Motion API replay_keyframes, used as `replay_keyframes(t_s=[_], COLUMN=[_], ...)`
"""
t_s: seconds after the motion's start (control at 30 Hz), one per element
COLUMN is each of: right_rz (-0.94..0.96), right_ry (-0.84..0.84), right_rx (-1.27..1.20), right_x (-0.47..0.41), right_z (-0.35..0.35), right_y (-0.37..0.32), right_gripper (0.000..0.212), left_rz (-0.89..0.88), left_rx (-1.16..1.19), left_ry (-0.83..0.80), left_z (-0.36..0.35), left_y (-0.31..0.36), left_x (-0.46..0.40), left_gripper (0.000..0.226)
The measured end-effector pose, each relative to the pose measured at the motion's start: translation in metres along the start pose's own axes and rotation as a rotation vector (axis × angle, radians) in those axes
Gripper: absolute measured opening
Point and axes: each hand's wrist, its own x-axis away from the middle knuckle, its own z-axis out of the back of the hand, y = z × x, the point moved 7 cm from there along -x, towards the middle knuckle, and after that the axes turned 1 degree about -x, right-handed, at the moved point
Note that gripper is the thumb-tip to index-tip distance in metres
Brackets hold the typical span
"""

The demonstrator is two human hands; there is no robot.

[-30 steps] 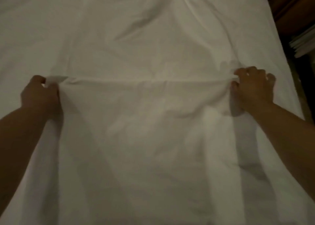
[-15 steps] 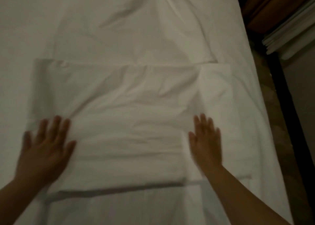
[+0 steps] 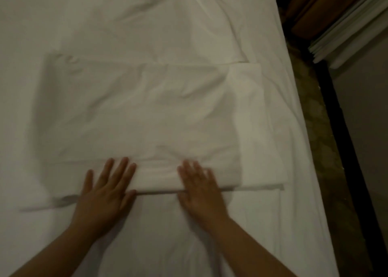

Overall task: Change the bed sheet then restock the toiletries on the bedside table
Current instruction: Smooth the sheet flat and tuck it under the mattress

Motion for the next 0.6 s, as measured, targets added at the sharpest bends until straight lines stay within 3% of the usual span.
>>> replay_keyframes(t_s=[0.17,0.27,0.4,0.5,0.6], right_rz=[-0.258,-0.277,-0.148,0.052,0.137], right_ry=[0.025,0.017,0.199,0.240,0.276], right_rx=[0.132,0.140,0.119,0.136,0.136], right_x=[0.051,0.066,0.043,0.013,-0.003], right_z=[0.007,0.020,0.034,0.031,0.022], right_y=[0.111,0.127,0.081,0.021,-0.034], right_gripper=[0.060,0.063,0.060,0.052,0.047], left_rz=[0.255,0.298,0.252,0.253,0.240], left_rx=[-0.094,-0.196,-0.221,-0.189,-0.163], left_ry=[-0.190,-0.231,-0.099,0.024,0.118], left_z=[0.009,0.019,0.038,0.046,0.054], left_y=[-0.091,-0.112,-0.114,-0.116,-0.125], left_x=[0.051,0.069,0.061,0.057,0.055], left_gripper=[0.073,0.071,0.053,0.054,0.045])
